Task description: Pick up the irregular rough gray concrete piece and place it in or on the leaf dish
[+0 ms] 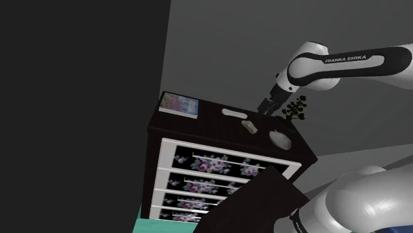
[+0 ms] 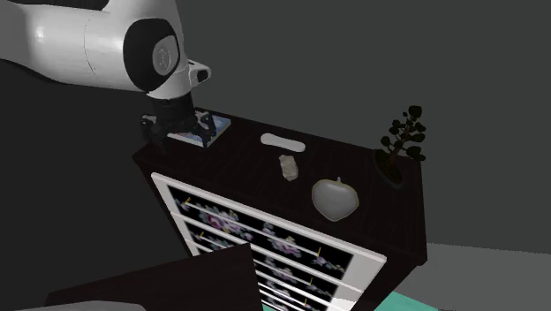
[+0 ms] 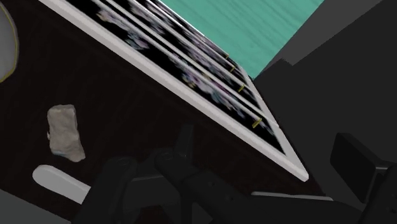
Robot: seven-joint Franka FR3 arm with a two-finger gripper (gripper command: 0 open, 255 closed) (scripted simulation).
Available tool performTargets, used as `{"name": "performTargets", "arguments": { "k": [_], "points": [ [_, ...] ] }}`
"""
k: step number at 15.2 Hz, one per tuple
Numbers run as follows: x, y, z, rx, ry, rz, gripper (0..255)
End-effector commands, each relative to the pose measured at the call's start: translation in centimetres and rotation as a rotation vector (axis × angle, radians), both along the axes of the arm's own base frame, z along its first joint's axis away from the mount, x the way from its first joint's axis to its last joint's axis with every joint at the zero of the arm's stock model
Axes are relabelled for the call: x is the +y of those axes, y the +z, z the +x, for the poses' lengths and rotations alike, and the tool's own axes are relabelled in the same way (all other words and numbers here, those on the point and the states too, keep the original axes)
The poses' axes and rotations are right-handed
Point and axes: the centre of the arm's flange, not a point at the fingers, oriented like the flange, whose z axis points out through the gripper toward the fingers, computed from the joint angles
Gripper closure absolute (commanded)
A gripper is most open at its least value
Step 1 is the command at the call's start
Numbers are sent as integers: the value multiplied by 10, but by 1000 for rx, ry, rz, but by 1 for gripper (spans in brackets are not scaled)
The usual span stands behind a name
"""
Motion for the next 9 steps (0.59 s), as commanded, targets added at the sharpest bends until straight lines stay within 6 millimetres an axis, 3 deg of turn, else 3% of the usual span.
{"name": "performTargets", "arguments": {
  "k": [1, 9],
  "points": [
    [-19, -17, 5, -11, -22, -6, 0],
    [-91, -85, 28, -46, -107, -25, 0]
  ]
}}
